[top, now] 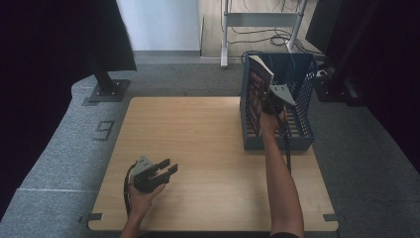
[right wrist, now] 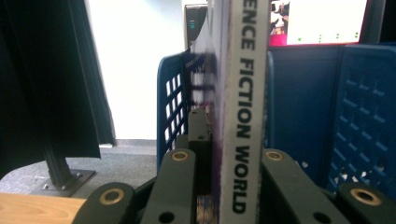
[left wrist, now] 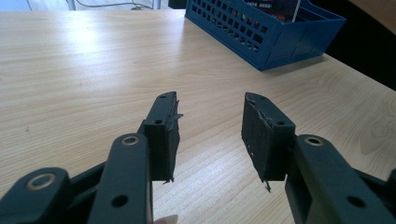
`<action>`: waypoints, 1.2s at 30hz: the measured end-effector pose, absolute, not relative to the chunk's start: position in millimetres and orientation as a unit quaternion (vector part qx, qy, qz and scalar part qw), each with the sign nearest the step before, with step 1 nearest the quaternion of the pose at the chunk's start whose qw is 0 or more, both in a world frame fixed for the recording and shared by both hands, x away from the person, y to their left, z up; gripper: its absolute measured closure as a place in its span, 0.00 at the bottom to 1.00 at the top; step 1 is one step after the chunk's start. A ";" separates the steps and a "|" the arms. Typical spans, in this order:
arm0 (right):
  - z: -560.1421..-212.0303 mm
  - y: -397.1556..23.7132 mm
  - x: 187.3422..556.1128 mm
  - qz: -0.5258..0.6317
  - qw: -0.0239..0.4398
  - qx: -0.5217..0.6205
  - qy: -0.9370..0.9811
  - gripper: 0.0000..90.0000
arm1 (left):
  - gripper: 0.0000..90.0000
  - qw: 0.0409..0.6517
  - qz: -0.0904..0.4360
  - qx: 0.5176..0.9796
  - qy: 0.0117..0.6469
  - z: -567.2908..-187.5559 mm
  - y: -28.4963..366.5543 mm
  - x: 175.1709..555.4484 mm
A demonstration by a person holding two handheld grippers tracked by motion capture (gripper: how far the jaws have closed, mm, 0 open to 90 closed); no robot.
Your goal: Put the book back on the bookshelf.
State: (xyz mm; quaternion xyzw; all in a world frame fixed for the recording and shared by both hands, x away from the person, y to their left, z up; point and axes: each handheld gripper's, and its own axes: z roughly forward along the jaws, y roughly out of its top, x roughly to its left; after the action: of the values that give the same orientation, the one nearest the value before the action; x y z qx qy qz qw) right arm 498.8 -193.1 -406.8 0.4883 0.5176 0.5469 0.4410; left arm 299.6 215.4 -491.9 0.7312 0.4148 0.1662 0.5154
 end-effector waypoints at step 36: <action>-417.3 -211.9 469.0 0.476 0.401 0.524 0.581 0.91 | 0.63 0.512 0.166 0.739 0.405 -491.3 206.3 297.0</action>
State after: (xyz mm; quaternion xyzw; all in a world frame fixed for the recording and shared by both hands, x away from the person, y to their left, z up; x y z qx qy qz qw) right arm 469.0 -211.9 -417.3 0.5245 0.5810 0.4763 0.4006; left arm 297.0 206.3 -491.3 0.7390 0.4048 0.1658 0.5124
